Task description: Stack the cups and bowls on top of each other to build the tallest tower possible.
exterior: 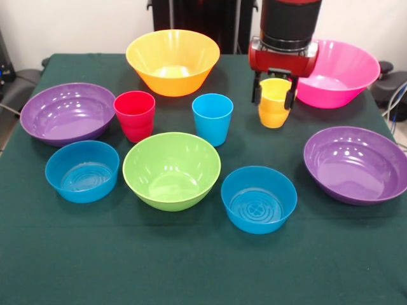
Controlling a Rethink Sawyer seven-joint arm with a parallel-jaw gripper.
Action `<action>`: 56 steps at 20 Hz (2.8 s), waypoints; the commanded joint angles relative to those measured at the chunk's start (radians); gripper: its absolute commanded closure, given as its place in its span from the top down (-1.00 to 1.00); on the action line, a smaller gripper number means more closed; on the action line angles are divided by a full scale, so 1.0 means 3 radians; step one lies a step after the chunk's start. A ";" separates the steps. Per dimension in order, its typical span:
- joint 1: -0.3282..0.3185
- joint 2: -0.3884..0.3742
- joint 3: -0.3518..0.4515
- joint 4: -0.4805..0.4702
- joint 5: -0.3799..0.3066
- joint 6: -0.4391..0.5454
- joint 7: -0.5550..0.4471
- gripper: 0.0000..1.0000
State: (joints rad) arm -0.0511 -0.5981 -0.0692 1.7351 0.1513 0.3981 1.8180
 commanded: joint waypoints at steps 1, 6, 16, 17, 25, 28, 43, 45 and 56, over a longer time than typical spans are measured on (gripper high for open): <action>-0.0019 -0.0039 0.0105 0.0219 0.0010 0.0286 0.0475 1.00; -0.0059 -0.0019 0.0068 0.0293 -0.0059 0.0198 0.0415 1.00; -0.0098 -0.0091 0.0087 0.0594 -0.0138 -0.0068 0.0368 1.00; -0.0112 -0.0097 0.0096 0.0621 -0.0145 -0.0093 0.0353 1.00; -0.0239 0.0003 0.0173 0.0668 -0.0219 -0.0337 0.0261 1.00; -0.0260 0.0027 0.0197 0.0645 -0.0232 -0.0367 0.0238 1.00; -0.0401 0.0035 0.0282 0.0287 -0.0229 0.0209 0.0102 1.00; -0.0380 0.0038 0.0276 0.0278 -0.0215 0.0241 0.0129 1.00; -0.0349 0.0035 0.0339 0.0287 -0.0137 0.0182 0.0234 1.00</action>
State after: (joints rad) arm -0.1726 -0.6195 -0.0859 1.8714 0.1223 0.4038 1.8180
